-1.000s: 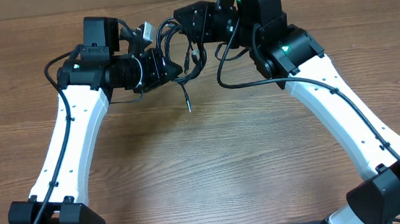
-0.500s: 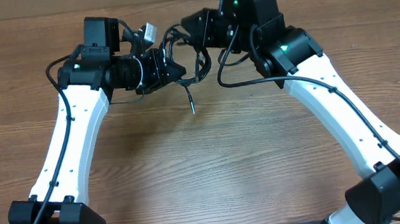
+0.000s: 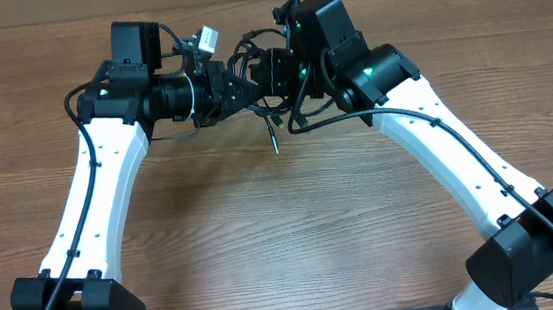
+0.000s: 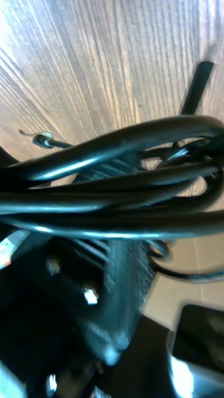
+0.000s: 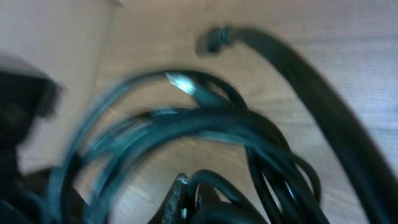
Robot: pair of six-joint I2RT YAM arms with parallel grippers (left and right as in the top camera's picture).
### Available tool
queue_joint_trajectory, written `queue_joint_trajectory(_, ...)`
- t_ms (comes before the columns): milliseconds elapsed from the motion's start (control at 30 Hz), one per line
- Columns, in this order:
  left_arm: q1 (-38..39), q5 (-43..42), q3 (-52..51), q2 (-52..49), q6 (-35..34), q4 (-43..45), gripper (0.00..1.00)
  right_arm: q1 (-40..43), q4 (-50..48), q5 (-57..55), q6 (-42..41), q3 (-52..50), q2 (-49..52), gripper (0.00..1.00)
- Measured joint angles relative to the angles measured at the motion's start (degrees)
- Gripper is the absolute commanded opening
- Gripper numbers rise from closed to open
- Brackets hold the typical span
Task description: Untangle cables
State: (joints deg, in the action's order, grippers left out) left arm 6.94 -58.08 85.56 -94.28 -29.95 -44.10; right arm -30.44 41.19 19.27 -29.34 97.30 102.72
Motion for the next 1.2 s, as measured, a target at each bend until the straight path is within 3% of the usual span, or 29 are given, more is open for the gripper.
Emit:
queue_joint_trajectory(67,-0.24,-0.31,0.00,0.00,0.90,0.11,0.04,-0.09,2.73,0.02,0.63,-0.02,0.00,0.04)
queue_joint_trajectory(133,-0.31,-0.46,0.00,0.00,2.23,0.04,0.04,-0.15,4.09,0.04,1.11,0.00,0.00,0.11)
queue_joint_trajectory(167,-0.33,-0.22,0.00,0.00,3.34,-0.31,0.04,-0.13,4.70,0.35,1.29,0.00,0.00,0.33)
queue_joint_trajectory(233,-0.46,0.94,0.00,0.00,5.09,-1.18,0.04,0.00,5.20,1.97,2.12,0.00,0.00,0.64)
queue_joint_trajectory(300,-0.94,3.43,0.00,0.00,6.75,-2.32,0.04,1.11,6.36,3.76,3.56,0.13,0.00,0.78)
queue_joint_trajectory(367,-1.86,5.90,0.02,0.04,8.07,-3.15,0.04,2.95,6.38,8.48,4.52,0.83,-0.04,0.85)
queue_joint_trajectory(500,-2.05,9.86,0.00,0.04,9.64,-4.07,0.04,5.14,6.29,13.92,4.98,3.26,-2.38,0.88)
queue_joint_trajectory(700,-2.05,10.34,0.00,0.04,9.62,-3.98,0.04,10.56,10.25,16.00,5.01,4.76,-7.10,0.86)
queue_joint_trajectory(800,-2.05,9.70,0.00,0.04,9.62,-3.98,0.04,12.85,11.89,14.58,5.03,4.76,-6.91,0.80)
queue_joint_trajectory(900,-2.05,8.52,0.00,0.04,9.57,-3.98,0.04,13.55,12.24,13.66,5.03,4.76,-6.60,0.61)
queue_joint_trajectory(1033,-2.05,6.80,0.00,0.04,7.26,-3.96,0.04,12.15,14.47,13.38,4.83,4.76,-4.63,0.19)
queue_joint_trajectory(1100,-2.05,6.64,0.00,0.04,5.03,-3.96,0.04,10.64,15.19,13.38,3.10,4.76,-2.91,0.10)
queue_joint_trajectory(1200,-2.05,7.04,0.00,0.04,2.84,-3.96,0.04,8.66,15.72,13.33,0.68,4.76,-1.22,0.08)
